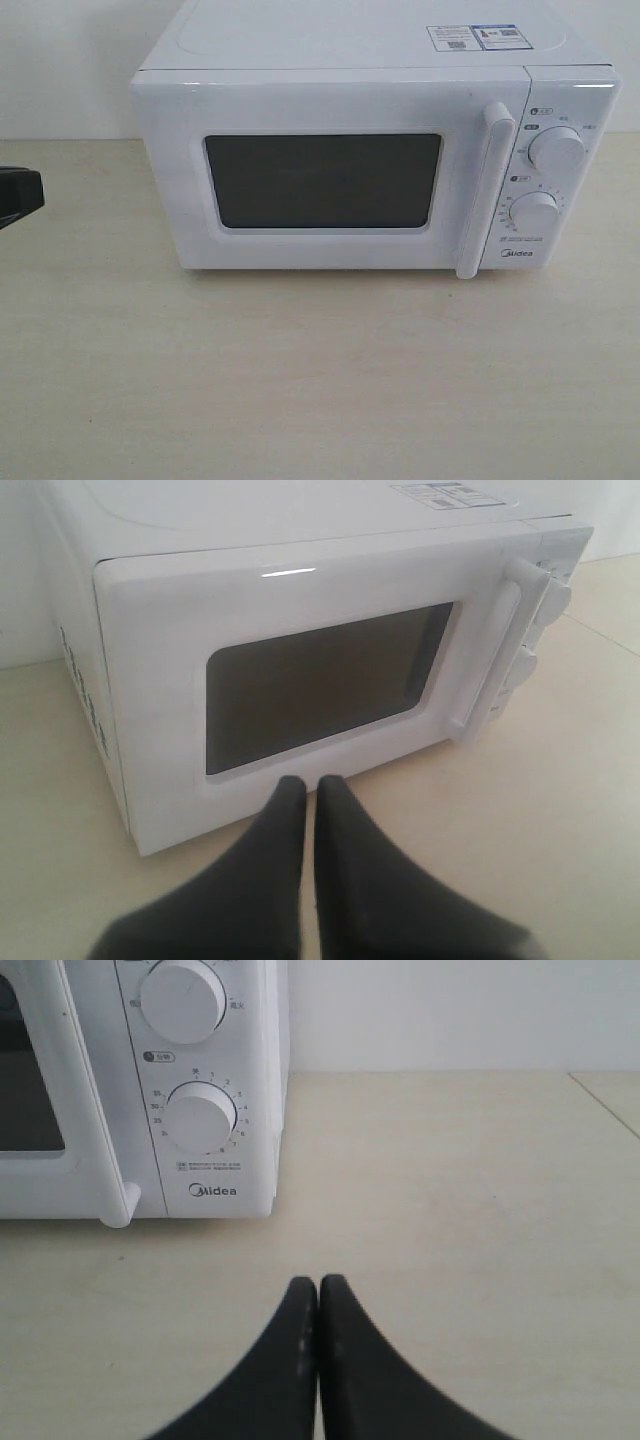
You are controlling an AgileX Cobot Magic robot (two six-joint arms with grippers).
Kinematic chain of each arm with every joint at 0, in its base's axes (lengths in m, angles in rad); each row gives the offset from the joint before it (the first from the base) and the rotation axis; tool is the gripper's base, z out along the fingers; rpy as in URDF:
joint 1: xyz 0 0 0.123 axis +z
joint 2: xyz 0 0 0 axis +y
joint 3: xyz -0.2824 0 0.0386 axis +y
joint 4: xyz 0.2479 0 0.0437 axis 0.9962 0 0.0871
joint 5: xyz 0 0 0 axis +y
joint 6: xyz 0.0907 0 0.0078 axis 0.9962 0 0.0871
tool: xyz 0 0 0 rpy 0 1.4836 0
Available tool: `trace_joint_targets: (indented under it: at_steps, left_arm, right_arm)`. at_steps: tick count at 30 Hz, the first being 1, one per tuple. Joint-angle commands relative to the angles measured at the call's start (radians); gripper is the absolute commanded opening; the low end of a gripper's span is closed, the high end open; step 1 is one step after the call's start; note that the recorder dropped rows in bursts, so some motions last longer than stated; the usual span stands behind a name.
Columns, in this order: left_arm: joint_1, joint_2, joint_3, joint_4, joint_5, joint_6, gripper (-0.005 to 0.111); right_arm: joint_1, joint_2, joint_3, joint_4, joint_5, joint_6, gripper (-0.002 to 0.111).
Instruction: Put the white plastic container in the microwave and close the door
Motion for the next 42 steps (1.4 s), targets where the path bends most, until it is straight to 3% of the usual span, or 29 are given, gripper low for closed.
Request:
trace_joint_targets:
  at_steps: [1,6,14,21,24,28,31,33,35,37,42]
  left_arm:
    - [-0.001,-0.006,0.003,0.001,-0.010,0.009,0.004]
    - [0.029,-0.070,0.022,0.034,-0.051,0.142,0.004]
    - [0.177,-0.398,0.196,0.034,-0.226,0.173,0.004]
    - [0.191,-0.675,0.345,0.054,-0.262,0.174,0.004]
    - [0.191,-0.676,0.382,0.067,-0.271,0.174,0.004]
    - [0.191,-0.676,0.401,-0.044,-0.262,0.060,0.004]
    - [0.191,-0.676,0.416,-0.161,-0.247,-0.108,0.004]
    - [0.191,-0.676,0.416,-0.169,-0.211,-0.307,0.004]
    - [0.191,-0.676,0.416,-0.137,-0.201,-0.404,0.004]
    - [0.191,-0.676,0.416,-0.048,-0.204,-0.402,0.004]
    - [0.191,-0.676,0.458,0.390,-0.225,-0.300,0.004]
  right_arm:
    - [-0.009,-0.004,0.000,-0.011,-0.003,-0.001,0.000]
    - [-0.009,-0.004,0.000,-0.011,-0.003,-0.001,0.000]
    - [-0.009,-0.004,0.000,-0.011,-0.003,-0.001,0.000]
    - [-0.009,-0.004,0.000,-0.011,-0.003,-0.001,0.000]
    - [-0.009,-0.004,0.000,-0.011,-0.003,0.003,0.000]
    - [-0.009,-0.004,0.000,-0.011,-0.003,0.003,0.000]
    - [-0.009,-0.004,0.000,-0.011,-0.003,0.003,0.000]
    - [-0.009,-0.004,0.000,-0.011,-0.003,0.003,0.000]
    - [-0.009,-0.004,0.000,-0.011,-0.003,0.003,0.000]
    - [-0.009,-0.004,0.000,-0.011,-0.003,0.003,0.000]
    - [-0.009,-0.004,0.000,-0.011,-0.003,0.003,0.000]
